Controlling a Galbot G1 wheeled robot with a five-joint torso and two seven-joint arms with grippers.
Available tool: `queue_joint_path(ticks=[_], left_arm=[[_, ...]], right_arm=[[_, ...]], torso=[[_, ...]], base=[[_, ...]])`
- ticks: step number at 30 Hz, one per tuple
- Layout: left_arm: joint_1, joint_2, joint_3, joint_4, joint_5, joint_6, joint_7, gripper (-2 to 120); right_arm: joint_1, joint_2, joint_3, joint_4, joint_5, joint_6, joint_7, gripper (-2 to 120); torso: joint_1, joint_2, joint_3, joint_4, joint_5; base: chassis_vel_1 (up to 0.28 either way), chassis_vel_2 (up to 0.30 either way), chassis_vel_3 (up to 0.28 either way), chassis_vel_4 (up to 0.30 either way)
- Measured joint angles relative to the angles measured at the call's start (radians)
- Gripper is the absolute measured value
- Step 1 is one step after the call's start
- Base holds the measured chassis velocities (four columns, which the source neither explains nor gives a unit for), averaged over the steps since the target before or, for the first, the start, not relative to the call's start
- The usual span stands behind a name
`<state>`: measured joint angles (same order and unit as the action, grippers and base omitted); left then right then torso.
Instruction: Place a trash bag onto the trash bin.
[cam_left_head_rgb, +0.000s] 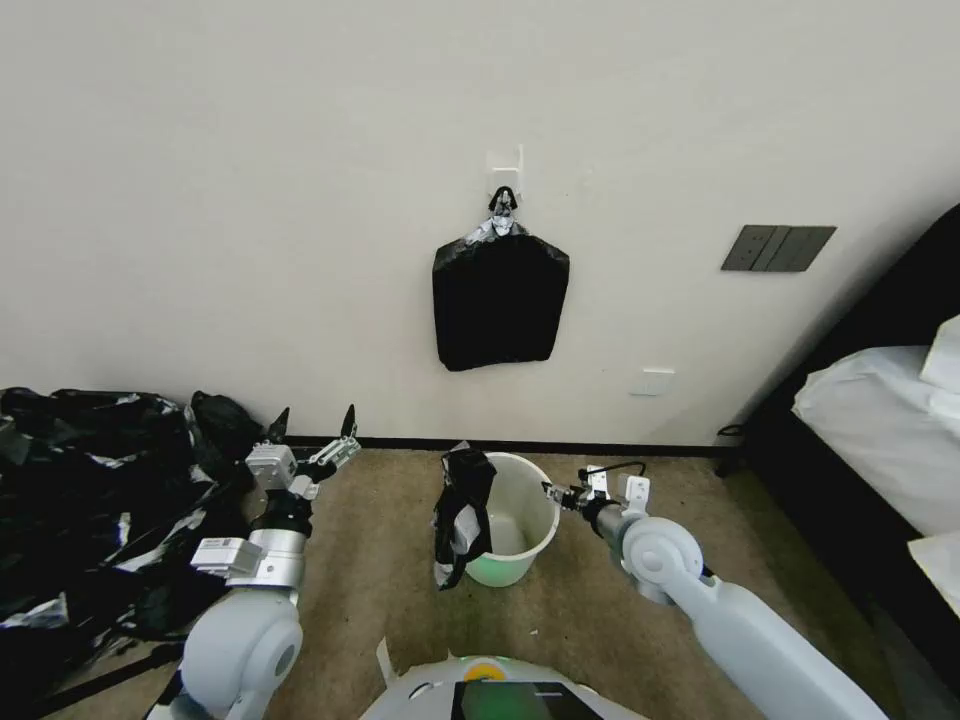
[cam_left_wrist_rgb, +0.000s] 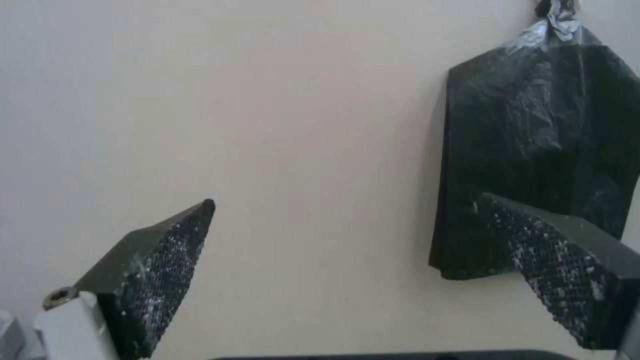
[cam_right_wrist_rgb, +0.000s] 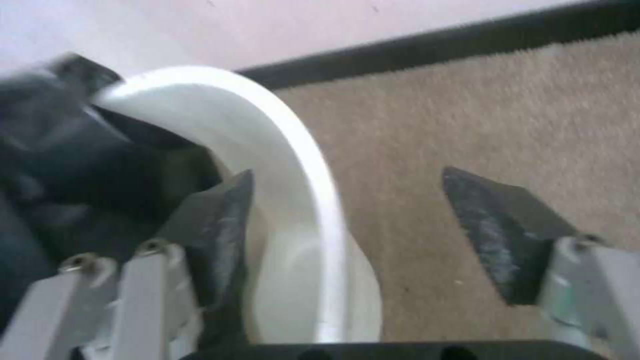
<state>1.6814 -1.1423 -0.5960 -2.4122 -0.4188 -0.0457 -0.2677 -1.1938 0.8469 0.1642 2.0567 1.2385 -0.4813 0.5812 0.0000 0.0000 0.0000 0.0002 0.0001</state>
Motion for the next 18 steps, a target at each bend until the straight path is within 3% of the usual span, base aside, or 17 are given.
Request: queue_joint_path(ticks=[7, 18], left_arm=[[-0.013, -0.001, -0.015, 0.002, 0.000, 0.003, 0.000, 100], [-0.017, -0.017, -0.017, -0.001, -0.004, 0.006, 0.001, 100]], right_arm=[[-0.004, -0.005, 0.022, 0.106, 0.030, -0.001, 0.038, 99], [0.041, -0.001, 0.031, 0.224, 0.034, -0.002, 0.070, 100]], torso=[[0.000, 0.000, 0.000, -0.0002, -0.0002], [0.000, 0.000, 0.000, -0.0001, -0.0001]], base=[[0.000, 0.000, 0.000, 0.000], [0.000, 0.000, 0.000, 0.000]])
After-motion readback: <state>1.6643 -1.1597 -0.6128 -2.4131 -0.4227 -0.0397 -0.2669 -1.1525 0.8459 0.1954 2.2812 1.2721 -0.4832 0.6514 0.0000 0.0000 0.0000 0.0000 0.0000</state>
